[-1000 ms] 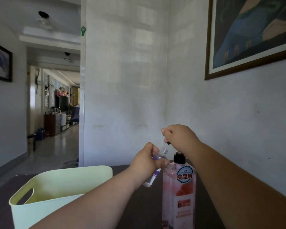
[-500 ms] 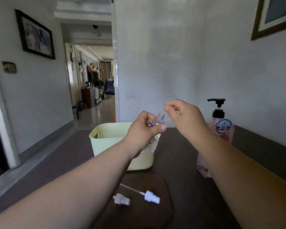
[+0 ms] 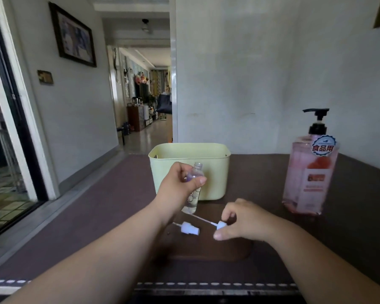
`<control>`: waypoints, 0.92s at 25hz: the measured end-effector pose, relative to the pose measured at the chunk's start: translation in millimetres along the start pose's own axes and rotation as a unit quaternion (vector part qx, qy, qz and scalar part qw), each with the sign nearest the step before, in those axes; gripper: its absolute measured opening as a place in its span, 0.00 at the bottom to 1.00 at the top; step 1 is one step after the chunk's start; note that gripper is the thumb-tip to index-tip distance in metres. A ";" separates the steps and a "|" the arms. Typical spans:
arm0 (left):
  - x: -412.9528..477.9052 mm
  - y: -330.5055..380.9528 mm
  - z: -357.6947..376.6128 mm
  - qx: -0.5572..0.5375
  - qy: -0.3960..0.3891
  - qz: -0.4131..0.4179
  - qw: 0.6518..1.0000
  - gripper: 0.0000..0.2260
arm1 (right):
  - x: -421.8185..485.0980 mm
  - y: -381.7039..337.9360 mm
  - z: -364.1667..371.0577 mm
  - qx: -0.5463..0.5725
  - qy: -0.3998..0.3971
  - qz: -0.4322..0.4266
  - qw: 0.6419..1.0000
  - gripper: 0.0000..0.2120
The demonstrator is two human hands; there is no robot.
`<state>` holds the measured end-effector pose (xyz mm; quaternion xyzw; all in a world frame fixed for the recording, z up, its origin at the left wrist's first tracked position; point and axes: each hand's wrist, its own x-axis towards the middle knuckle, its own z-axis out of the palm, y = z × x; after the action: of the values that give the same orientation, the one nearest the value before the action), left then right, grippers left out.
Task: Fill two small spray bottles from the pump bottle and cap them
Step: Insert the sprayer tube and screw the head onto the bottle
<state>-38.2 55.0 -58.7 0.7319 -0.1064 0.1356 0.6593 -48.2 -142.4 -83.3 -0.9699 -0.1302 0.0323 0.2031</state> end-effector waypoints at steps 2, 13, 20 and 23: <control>-1.8 -2.2 1.3 0.000 -0.004 -0.009 1.000 0.13 | -0.7 1.7 2.1 -0.012 -0.018 0.001 1.000 0.22; 2.6 -19.0 13.7 0.008 -0.029 -0.016 0.999 0.12 | 15.1 -22.0 -50.5 0.574 0.216 -0.068 0.787 0.05; 7.8 -24.0 17.7 -0.008 -0.059 -0.013 0.998 0.14 | 19.9 -51.0 -100.6 0.532 0.355 -0.153 0.753 0.06; 6.8 -23.3 18.6 -0.004 -0.067 -0.011 0.998 0.15 | 24.5 -53.4 -93.5 0.526 0.341 -0.148 0.765 0.06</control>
<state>-22.9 39.2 -80.0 0.7380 -0.1424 0.0788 0.6549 -26.5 -124.8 23.5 -0.6265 -0.1574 -0.2673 0.7150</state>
